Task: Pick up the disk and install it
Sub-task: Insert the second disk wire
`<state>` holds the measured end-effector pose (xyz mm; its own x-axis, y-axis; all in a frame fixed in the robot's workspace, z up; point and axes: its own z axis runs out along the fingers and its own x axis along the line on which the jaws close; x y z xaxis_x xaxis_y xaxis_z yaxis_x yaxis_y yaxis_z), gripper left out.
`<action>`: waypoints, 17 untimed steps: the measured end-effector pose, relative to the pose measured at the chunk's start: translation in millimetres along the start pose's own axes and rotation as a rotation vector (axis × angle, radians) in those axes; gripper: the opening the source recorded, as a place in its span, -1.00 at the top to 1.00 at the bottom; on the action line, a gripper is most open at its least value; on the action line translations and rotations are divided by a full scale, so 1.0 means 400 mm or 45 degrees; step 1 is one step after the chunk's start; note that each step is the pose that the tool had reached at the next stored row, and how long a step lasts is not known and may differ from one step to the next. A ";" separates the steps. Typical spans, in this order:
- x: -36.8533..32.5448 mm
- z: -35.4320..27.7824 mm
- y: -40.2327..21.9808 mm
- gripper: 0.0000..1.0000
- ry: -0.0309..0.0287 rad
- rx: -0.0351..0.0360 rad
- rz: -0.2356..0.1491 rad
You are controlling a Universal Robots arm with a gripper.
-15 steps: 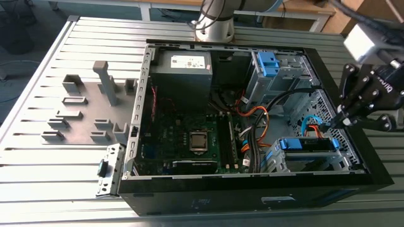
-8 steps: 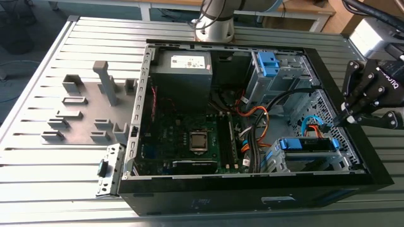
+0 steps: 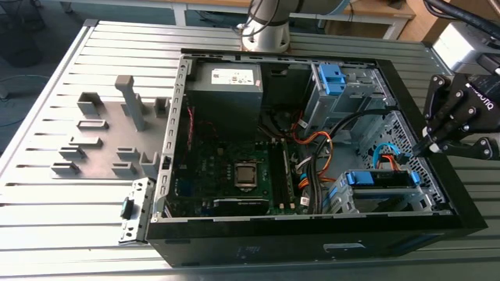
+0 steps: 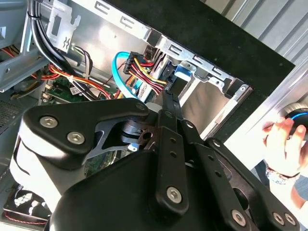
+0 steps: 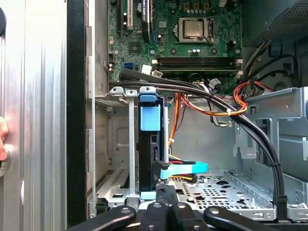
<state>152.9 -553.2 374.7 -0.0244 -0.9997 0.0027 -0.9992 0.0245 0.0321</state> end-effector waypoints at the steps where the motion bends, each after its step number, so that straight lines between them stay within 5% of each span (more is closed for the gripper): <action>1: 0.000 0.000 0.000 0.79 0.0000 0.0000 0.000; 6: 0.000 0.000 0.000 0.77 -0.0001 0.0000 0.000; 9: 0.000 0.000 0.000 0.42 -0.0001 0.0000 0.000; 12: 0.000 0.000 -0.001 0.29 -0.0001 0.0000 0.000; 17: 0.001 0.000 0.006 0.29 0.0001 0.0000 0.000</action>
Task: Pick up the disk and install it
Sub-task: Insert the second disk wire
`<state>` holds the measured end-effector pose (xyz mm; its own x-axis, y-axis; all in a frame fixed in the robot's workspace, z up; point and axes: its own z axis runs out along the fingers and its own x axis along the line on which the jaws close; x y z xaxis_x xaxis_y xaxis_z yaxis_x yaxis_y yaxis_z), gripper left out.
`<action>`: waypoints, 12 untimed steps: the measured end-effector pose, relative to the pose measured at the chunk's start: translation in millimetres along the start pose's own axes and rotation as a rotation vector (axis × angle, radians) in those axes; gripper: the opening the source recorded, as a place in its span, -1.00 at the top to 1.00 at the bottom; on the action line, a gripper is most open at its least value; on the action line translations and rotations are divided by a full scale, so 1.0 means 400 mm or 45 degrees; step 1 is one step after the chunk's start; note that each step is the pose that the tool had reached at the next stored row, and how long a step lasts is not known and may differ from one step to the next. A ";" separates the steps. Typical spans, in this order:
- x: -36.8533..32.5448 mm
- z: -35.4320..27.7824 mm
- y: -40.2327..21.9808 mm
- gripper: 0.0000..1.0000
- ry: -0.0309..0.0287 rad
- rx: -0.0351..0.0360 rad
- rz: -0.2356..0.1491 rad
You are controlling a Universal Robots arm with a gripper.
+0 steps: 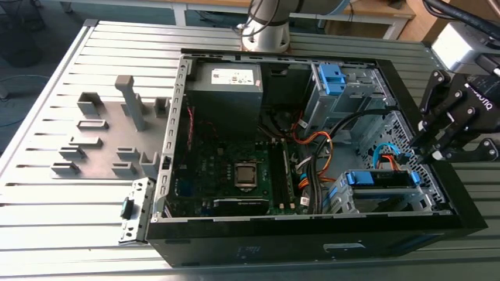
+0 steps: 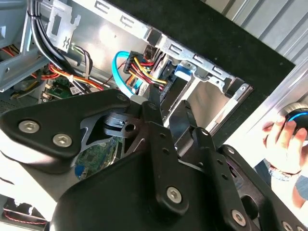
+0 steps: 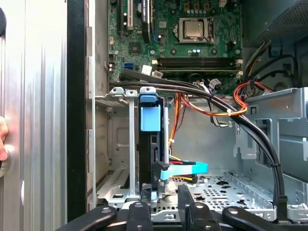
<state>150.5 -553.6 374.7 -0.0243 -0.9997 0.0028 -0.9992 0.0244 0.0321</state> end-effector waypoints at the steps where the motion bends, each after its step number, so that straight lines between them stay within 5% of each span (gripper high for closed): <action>1: 0.001 0.000 0.006 0.29 0.0001 0.0000 0.000; 6: 0.004 0.010 0.032 0.29 -0.0001 0.0000 0.000; 12: 0.005 0.034 0.041 0.29 -0.0001 0.0000 0.000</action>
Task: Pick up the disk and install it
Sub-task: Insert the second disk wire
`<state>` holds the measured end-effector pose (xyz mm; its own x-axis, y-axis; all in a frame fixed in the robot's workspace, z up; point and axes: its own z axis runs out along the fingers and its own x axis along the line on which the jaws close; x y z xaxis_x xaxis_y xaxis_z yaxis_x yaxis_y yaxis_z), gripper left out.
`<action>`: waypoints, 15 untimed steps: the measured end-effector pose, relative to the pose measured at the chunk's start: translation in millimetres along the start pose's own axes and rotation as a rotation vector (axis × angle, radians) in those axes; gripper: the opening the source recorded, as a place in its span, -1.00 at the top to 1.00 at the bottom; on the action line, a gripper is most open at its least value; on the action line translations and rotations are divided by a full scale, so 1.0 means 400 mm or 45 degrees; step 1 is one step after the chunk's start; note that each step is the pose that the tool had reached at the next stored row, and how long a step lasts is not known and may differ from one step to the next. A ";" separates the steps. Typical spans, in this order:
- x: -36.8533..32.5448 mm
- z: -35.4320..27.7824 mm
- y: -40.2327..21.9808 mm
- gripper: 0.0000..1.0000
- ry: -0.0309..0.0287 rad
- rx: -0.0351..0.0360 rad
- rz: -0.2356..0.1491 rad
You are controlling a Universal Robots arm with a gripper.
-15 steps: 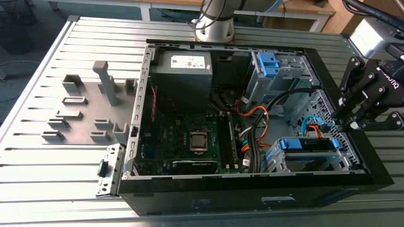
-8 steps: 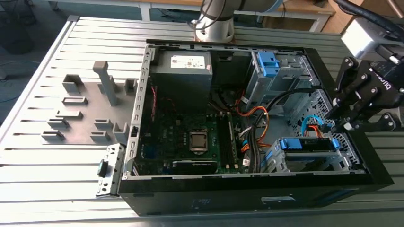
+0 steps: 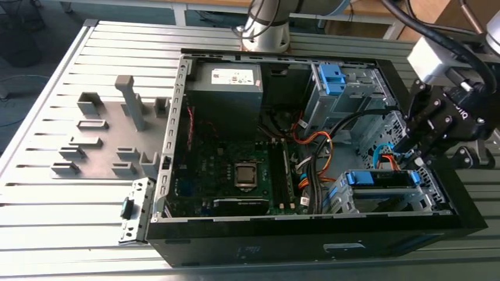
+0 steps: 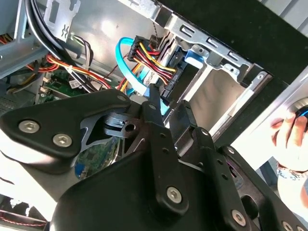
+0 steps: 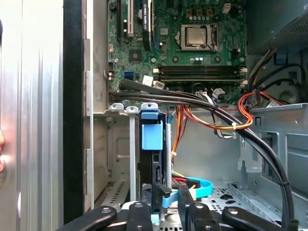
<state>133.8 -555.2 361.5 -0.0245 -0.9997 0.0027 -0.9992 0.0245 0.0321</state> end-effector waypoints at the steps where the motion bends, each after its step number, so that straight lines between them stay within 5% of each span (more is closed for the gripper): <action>1: 0.000 0.002 0.001 0.29 0.0002 0.0000 0.000; 8: 0.000 0.003 0.001 0.32 0.0001 0.0000 0.000; 12: 0.000 0.003 0.001 0.67 0.0002 0.0000 0.000; 15: 0.000 0.003 0.001 0.68 0.0001 0.0000 0.000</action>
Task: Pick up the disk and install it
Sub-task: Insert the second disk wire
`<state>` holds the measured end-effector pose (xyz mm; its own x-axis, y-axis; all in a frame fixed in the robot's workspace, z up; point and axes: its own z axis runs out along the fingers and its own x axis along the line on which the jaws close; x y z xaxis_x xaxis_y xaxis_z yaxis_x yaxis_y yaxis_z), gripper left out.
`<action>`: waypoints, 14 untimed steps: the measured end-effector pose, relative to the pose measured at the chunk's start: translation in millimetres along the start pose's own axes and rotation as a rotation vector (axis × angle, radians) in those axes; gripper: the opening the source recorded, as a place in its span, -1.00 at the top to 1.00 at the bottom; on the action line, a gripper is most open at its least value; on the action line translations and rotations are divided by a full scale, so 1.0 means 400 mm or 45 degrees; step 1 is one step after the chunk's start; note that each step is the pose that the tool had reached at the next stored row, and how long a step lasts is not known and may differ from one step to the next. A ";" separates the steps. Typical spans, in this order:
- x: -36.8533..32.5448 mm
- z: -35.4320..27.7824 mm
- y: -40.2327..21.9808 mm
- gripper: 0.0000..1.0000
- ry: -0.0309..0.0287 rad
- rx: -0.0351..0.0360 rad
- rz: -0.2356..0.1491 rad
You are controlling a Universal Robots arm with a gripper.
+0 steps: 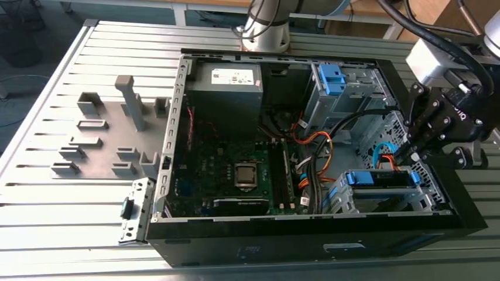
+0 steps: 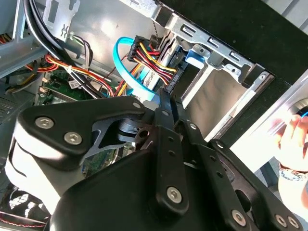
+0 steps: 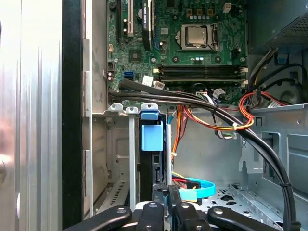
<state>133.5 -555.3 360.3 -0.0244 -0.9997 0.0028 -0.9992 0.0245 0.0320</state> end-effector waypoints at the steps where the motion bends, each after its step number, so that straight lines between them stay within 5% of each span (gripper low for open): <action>1: 0.000 0.000 0.000 0.68 0.0000 0.0000 0.000; 8: 0.003 0.005 0.014 0.68 0.0000 0.0000 0.000; 14: 0.007 0.032 0.015 0.68 0.0001 -0.0012 0.000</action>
<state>127.2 -558.0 347.7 -0.0241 -0.9997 0.0029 -0.9992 0.0242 0.0330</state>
